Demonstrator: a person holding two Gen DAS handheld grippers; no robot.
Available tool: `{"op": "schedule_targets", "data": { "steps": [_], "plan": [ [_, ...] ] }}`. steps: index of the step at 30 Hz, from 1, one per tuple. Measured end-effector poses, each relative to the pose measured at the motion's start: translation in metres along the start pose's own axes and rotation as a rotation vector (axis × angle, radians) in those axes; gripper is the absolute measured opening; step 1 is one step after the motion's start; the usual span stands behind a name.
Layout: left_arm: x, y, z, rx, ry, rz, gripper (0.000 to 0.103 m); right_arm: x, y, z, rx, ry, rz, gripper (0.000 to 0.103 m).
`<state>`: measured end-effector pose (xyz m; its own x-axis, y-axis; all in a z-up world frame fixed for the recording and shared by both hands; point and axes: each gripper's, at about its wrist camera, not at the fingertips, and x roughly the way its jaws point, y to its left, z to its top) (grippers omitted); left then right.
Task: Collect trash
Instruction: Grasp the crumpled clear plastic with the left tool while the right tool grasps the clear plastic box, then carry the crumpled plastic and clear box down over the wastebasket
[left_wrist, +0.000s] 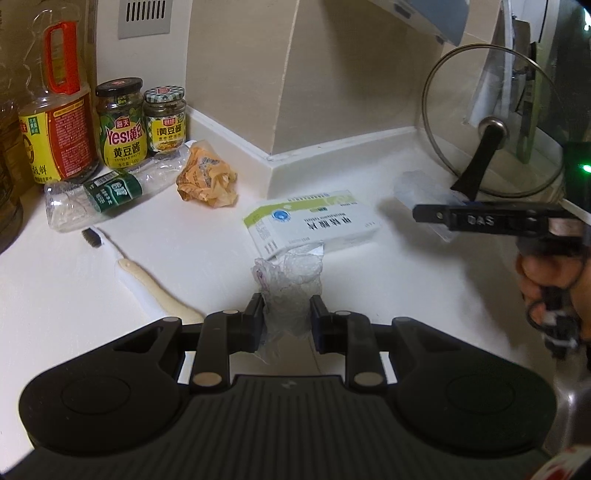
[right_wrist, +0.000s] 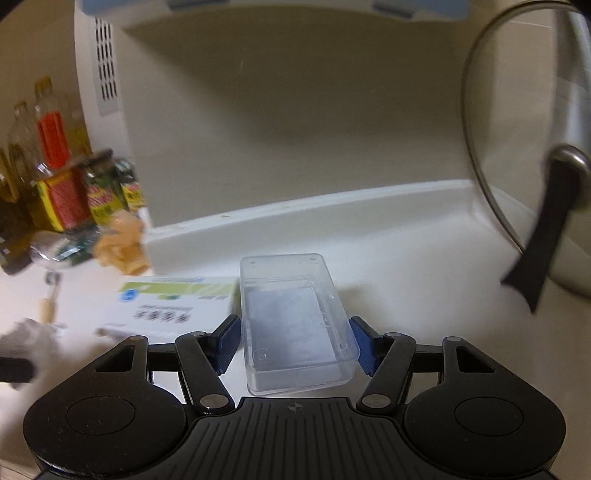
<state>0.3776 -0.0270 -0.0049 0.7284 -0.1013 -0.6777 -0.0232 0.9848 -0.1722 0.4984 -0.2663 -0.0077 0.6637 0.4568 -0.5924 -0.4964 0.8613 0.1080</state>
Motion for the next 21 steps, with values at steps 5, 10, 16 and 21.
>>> {"op": "schedule_targets", "data": {
  "steps": [5, 10, 16, 21],
  "plan": [
    [-0.019, -0.003, -0.016, 0.017, -0.002, -0.040, 0.023, -0.043, 0.028, -0.029, 0.047, 0.013, 0.031, 0.063],
    [-0.045, 0.000, -0.037, 0.019, -0.010, -0.078, 0.023, -0.082, 0.060, -0.058, 0.064, 0.043, 0.048, 0.063],
    [-0.077, 0.004, -0.071, 0.026, 0.011, -0.119, 0.023, -0.125, 0.107, -0.096, 0.073, 0.077, 0.093, 0.063],
    [-0.103, 0.015, -0.105, 0.014, 0.046, -0.141, 0.023, -0.149, 0.146, -0.126, 0.061, 0.123, 0.131, 0.063]
  ]
}}
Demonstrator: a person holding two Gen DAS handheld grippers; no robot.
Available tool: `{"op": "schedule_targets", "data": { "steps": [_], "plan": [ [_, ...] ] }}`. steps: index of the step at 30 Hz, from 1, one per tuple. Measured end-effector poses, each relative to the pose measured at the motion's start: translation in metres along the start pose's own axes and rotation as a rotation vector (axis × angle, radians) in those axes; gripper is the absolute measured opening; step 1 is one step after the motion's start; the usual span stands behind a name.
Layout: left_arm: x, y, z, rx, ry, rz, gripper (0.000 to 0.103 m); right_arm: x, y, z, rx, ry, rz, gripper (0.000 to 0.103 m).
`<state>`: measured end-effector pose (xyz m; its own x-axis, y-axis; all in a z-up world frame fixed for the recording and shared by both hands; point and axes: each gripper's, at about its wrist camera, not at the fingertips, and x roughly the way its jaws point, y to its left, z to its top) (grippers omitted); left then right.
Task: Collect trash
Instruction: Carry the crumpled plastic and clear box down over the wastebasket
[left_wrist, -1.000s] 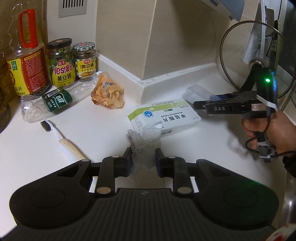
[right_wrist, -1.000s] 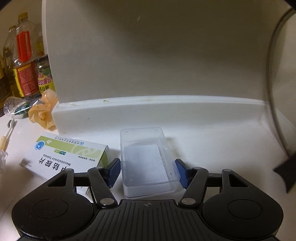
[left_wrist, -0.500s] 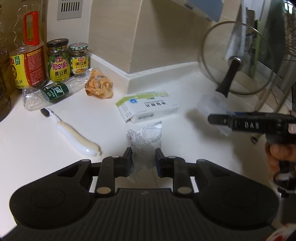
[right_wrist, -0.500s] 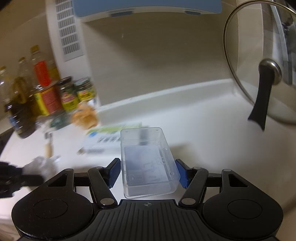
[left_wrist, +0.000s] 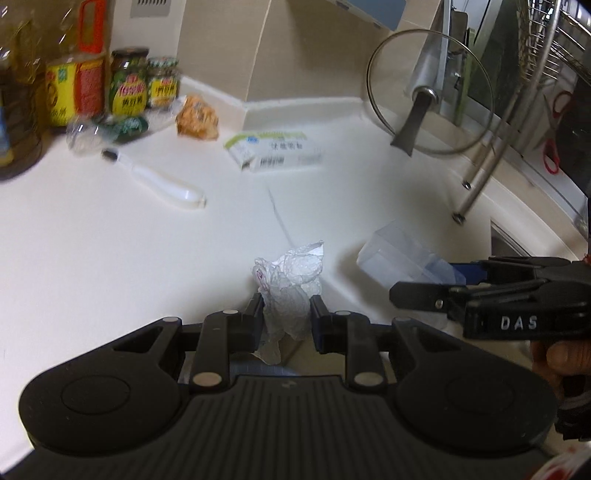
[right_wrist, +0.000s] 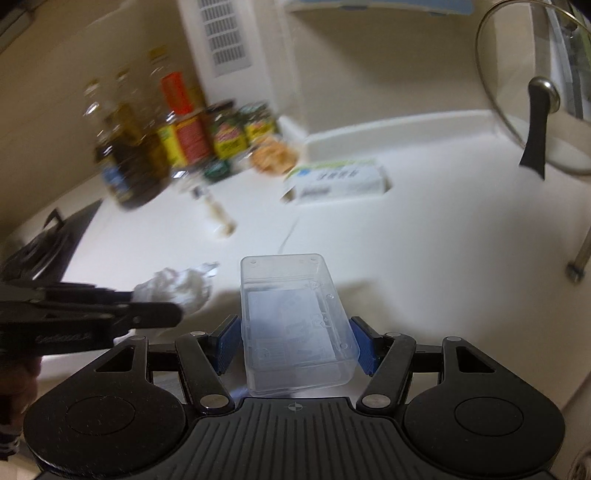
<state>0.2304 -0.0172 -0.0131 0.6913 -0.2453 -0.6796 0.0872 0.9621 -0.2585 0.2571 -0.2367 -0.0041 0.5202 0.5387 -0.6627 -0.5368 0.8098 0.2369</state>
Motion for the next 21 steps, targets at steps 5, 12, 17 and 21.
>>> {"op": "schedule_targets", "data": {
  "steps": [5, 12, 17, 21],
  "plan": [
    [-0.017, 0.011, -0.038, -0.033, 0.044, -0.007, 0.023, 0.001, 0.034, -0.036, -0.040, 0.066, -0.003, 0.063],
    [-0.015, 0.022, -0.082, -0.070, 0.135, 0.037, 0.023, 0.024, 0.059, -0.081, -0.164, 0.144, -0.034, 0.063],
    [-0.001, 0.030, -0.103, -0.144, 0.190, 0.089, 0.023, 0.059, 0.060, -0.104, -0.252, 0.221, -0.020, 0.063],
    [0.019, 0.035, -0.117, -0.206, 0.250, 0.114, 0.023, 0.088, 0.055, -0.115, -0.284, 0.296, -0.023, 0.063]
  ]
}}
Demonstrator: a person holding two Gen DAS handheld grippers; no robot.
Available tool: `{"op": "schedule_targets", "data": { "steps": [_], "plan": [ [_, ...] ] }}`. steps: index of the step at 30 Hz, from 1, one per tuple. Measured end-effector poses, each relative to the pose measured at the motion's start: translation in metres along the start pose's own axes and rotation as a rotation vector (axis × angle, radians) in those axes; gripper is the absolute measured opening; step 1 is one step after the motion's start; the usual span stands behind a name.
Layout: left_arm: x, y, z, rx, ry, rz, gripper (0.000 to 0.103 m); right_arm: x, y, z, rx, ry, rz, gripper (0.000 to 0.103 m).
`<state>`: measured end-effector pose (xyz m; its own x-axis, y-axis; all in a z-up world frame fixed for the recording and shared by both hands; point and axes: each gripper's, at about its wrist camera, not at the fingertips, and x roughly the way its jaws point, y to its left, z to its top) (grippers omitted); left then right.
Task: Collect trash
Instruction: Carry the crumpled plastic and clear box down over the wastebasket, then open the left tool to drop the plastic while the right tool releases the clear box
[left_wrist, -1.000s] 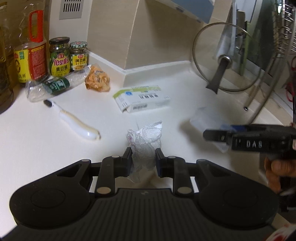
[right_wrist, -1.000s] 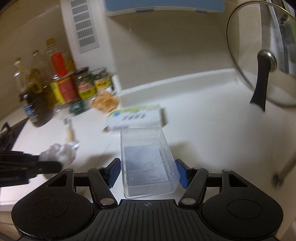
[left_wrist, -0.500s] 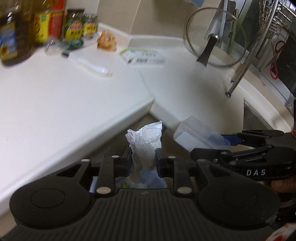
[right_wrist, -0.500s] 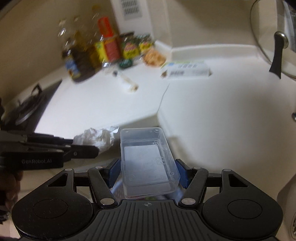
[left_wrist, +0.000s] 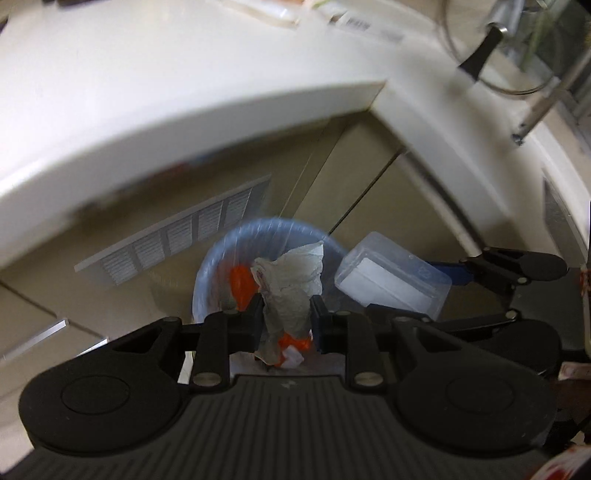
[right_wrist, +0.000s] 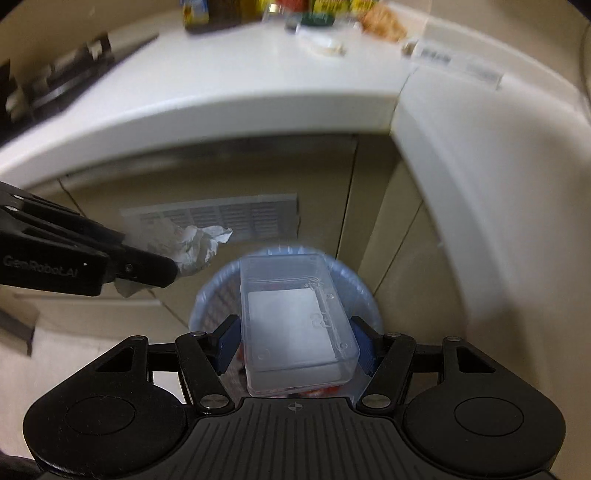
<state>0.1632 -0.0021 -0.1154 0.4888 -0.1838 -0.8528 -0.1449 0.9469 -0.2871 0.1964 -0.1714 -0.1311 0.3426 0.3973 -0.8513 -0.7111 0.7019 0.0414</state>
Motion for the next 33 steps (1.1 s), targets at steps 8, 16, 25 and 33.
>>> {"op": "schedule_targets", "data": {
  "steps": [8, 16, 25, 33],
  "plan": [
    [0.041, 0.007, -0.006, -0.063, 0.093, 0.059, 0.023, 0.041, -0.006, -0.012, -0.030, 0.087, -0.001, 0.063],
    [0.061, 0.006, -0.012, -0.091, 0.137, 0.064, 0.023, 0.054, -0.010, -0.013, -0.037, 0.117, 0.006, 0.063],
    [0.062, 0.005, -0.005, -0.101, 0.125, 0.073, 0.023, 0.059, -0.013, -0.007, -0.034, 0.101, 0.004, 0.063],
    [0.065, 0.005, 0.006, -0.118, 0.094, 0.066, 0.035, 0.062, -0.017, -0.004, -0.027, 0.092, -0.004, 0.063]
  ]
}}
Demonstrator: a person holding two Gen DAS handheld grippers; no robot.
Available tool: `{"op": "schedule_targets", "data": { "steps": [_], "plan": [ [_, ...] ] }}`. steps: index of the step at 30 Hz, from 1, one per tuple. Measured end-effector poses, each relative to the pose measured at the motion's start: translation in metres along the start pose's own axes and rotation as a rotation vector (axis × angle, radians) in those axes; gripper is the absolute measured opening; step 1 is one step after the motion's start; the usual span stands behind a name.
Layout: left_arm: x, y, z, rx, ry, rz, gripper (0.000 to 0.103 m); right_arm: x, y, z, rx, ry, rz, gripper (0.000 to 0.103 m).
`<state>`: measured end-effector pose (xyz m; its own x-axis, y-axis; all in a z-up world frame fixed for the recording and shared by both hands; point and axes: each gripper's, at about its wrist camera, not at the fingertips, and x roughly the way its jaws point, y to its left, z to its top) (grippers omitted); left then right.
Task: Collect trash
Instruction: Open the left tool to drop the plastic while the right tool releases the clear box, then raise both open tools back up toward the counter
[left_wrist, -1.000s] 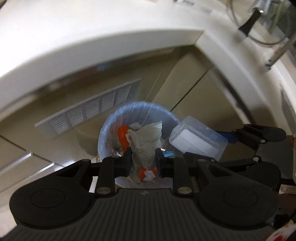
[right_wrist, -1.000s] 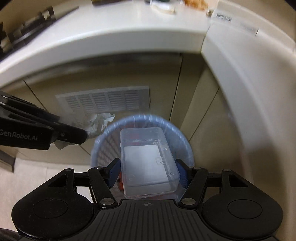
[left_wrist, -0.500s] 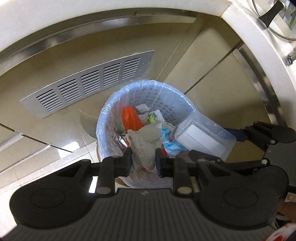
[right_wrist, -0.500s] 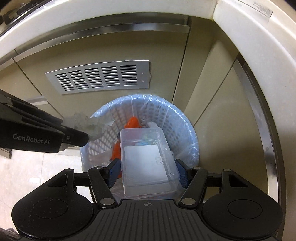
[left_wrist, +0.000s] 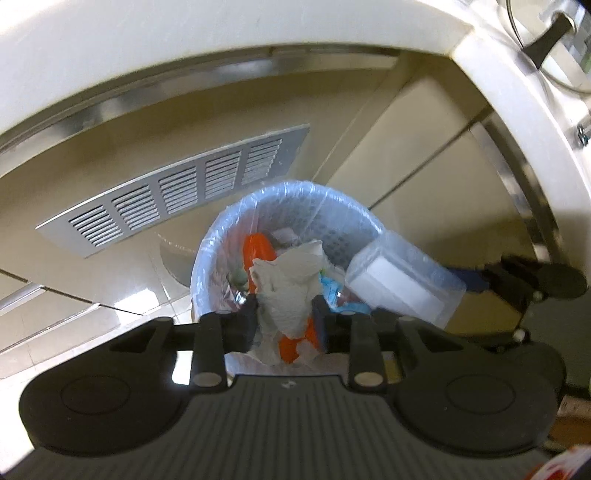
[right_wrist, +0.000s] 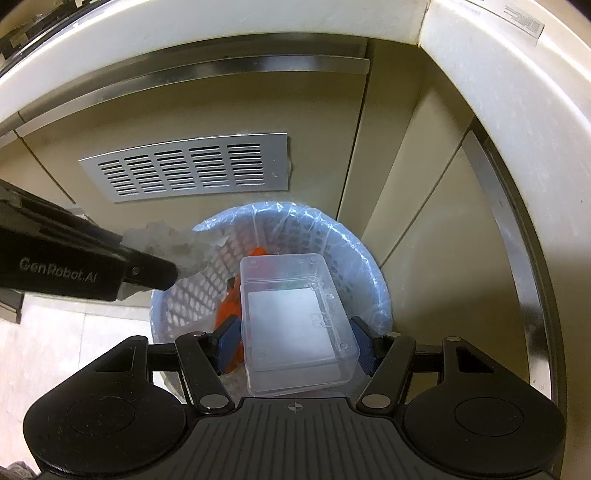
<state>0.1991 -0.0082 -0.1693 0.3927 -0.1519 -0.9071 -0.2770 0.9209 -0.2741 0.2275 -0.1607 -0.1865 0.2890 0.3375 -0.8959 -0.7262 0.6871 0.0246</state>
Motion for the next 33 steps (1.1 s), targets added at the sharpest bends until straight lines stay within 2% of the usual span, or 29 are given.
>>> {"op": "schedule_targets", "data": {
  "steps": [1, 2, 9, 24, 26, 27, 33],
  "plan": [
    [0.001, 0.001, 0.001, -0.009, -0.009, -0.010, 0.044, 0.000, 0.000, 0.000, 0.001, 0.000, -0.002, 0.063],
    [0.002, 0.002, 0.003, -0.013, -0.012, -0.019, 0.046, 0.000, -0.001, 0.000, 0.003, 0.000, -0.005, 0.063],
    [-0.002, 0.004, 0.002, 0.001, -0.008, -0.005, 0.046, 0.000, -0.002, -0.001, 0.012, 0.000, -0.007, 0.063],
    [-0.026, 0.032, -0.017, -0.075, -0.030, 0.039, 0.046, 0.007, 0.011, 0.010, -0.012, -0.051, 0.023, 0.064],
    [-0.028, 0.036, -0.019, -0.081, -0.030, 0.045, 0.046, 0.013, 0.013, 0.010, -0.018, -0.038, 0.034, 0.069],
    [-0.029, 0.037, -0.021, -0.083, -0.029, 0.047, 0.046, 0.015, 0.013, 0.010, -0.018, -0.029, 0.029, 0.081],
    [-0.031, 0.043, -0.029, -0.093, -0.025, 0.048, 0.046, 0.015, 0.015, 0.006, -0.017, -0.004, 0.032, 0.083]
  ]
}}
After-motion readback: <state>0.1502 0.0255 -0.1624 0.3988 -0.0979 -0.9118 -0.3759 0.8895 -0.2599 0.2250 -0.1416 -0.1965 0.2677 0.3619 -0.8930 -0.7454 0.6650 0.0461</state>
